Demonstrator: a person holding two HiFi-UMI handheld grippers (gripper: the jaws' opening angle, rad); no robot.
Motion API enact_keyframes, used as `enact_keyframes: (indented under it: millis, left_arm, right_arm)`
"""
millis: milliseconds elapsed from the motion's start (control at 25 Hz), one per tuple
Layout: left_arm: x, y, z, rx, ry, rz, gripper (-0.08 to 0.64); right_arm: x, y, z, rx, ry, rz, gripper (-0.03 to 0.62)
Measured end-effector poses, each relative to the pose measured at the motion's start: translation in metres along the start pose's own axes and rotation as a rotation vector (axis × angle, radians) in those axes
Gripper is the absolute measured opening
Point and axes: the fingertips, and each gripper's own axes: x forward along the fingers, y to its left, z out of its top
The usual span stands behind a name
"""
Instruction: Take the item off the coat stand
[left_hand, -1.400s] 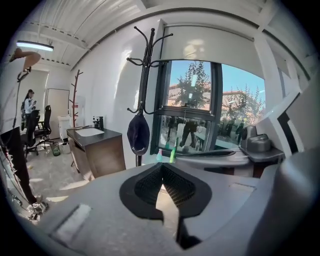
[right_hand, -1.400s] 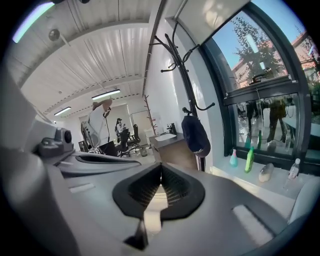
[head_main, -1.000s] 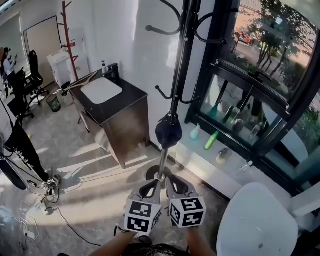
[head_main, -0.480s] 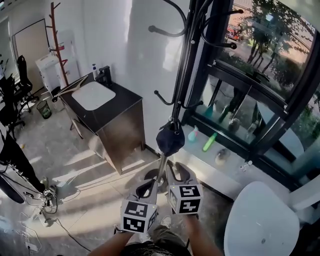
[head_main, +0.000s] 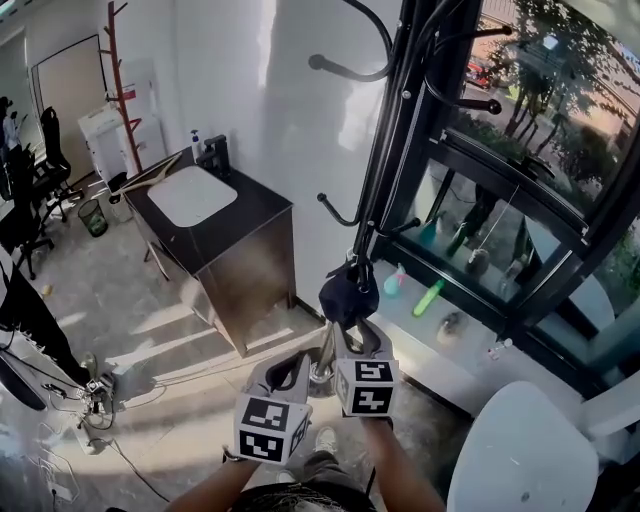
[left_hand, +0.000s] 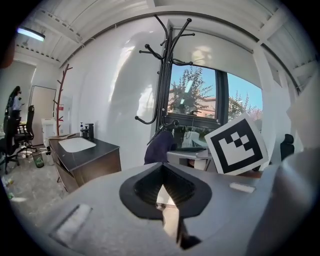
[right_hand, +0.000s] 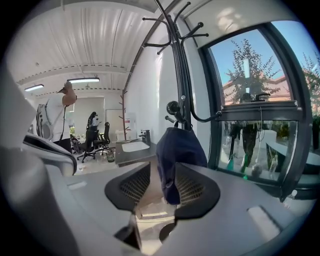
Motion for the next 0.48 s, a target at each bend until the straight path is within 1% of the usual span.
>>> enact_keyframes:
  millis: [120,240,320,360,480]
  left_arm:
    - [0.009,0.003,-0.002,-0.004,0.014,0.001,0.002]
    - [0.015,0.009,-0.008,-0.016,0.032,0.010,0.002]
    - [0.017,0.013,-0.010,-0.024,0.037,0.019,0.002]
    - [0.018,0.014,-0.010,-0.027,0.038,0.023,0.002]
    - [0.021,0.019,-0.009,-0.037,0.038,0.033,0.002]
  right_arm:
    - [0.017,-0.003,0.003,-0.010,0.003,0.000,0.146]
    - [0.031,-0.002,0.005,-0.025,0.019,0.000,0.176]
    - [0.038,-0.005,0.002,-0.030,0.031,-0.011,0.176]
    - [0.040,-0.007,0.001,-0.030,0.033,-0.020,0.165]
    - [0.041,-0.013,0.003,-0.042,0.032,-0.048,0.072]
